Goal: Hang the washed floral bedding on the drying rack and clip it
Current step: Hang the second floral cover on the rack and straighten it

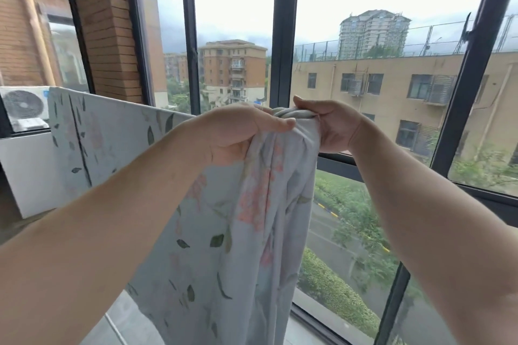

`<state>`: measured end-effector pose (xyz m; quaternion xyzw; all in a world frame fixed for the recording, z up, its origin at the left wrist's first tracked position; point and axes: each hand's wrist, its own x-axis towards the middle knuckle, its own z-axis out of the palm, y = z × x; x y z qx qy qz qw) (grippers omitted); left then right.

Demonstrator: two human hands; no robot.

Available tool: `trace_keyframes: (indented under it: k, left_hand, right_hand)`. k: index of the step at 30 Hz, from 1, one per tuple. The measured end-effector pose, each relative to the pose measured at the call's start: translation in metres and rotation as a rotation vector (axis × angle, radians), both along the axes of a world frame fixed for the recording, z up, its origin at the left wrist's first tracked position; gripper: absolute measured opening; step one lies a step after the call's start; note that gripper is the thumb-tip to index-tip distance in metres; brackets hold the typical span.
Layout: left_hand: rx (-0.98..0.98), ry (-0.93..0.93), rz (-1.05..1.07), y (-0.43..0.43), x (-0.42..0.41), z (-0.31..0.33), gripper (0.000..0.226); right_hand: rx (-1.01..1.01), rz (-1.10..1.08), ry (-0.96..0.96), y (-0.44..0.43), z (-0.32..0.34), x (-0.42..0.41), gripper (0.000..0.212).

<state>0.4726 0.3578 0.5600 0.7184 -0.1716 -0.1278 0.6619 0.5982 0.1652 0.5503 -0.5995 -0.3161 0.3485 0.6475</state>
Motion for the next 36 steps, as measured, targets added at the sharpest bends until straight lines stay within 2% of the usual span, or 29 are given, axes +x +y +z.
trace_keyframes:
  k: [3, 6, 8, 13, 16, 20, 23, 26, 30, 33, 36]
  left_hand:
    - [-0.077, 0.014, -0.045, -0.004, -0.003, -0.007, 0.019]
    - [-0.125, 0.025, -0.044, -0.004, -0.001, -0.01, 0.035]
    - [-0.158, 0.024, -0.019, -0.003, 0.001, -0.012, 0.038]
    - [-0.179, -0.069, 0.25, 0.004, 0.016, -0.016, 0.026]
    - [-0.196, -0.04, 0.349, 0.014, 0.024, -0.019, 0.031]
    - [-0.089, -0.019, 0.441, 0.026, 0.032, -0.024, 0.027]
    - [-0.041, -0.032, 0.523, 0.036, 0.038, -0.03, 0.018]
    - [-0.038, -0.032, 0.555, 0.044, 0.044, -0.036, 0.011]
    - [-0.134, -0.027, 0.623, 0.057, 0.054, -0.038, 0.016]
    - [-0.216, -0.049, 0.679, 0.066, 0.064, -0.035, 0.004]
    - [-0.286, -0.082, 0.709, 0.078, 0.075, -0.035, 0.01]
  right_hand:
    - [0.004, 0.0, -0.019, -0.008, -0.002, 0.0, 0.052]
    - [-0.007, -0.03, -0.018, -0.007, -0.001, -0.003, 0.053]
    - [0.0, -0.062, -0.022, -0.002, -0.001, -0.002, 0.053]
    - [0.052, -0.167, -0.022, 0.021, -0.003, 0.002, 0.03]
    - [0.065, -0.194, -0.002, 0.037, -0.001, 0.006, 0.035]
    - [0.026, -0.261, -0.053, 0.057, -0.002, 0.007, 0.038]
    - [-0.029, -0.309, -0.113, 0.072, -0.004, 0.014, 0.02]
    - [-0.133, -0.286, -0.094, 0.081, -0.009, 0.023, 0.019]
    - [-0.225, -0.185, -0.102, 0.093, -0.004, 0.031, 0.025]
    - [-0.241, -0.104, -0.144, 0.098, 0.003, 0.037, 0.033]
    - [-0.245, -0.081, -0.168, 0.106, 0.008, 0.046, 0.032]
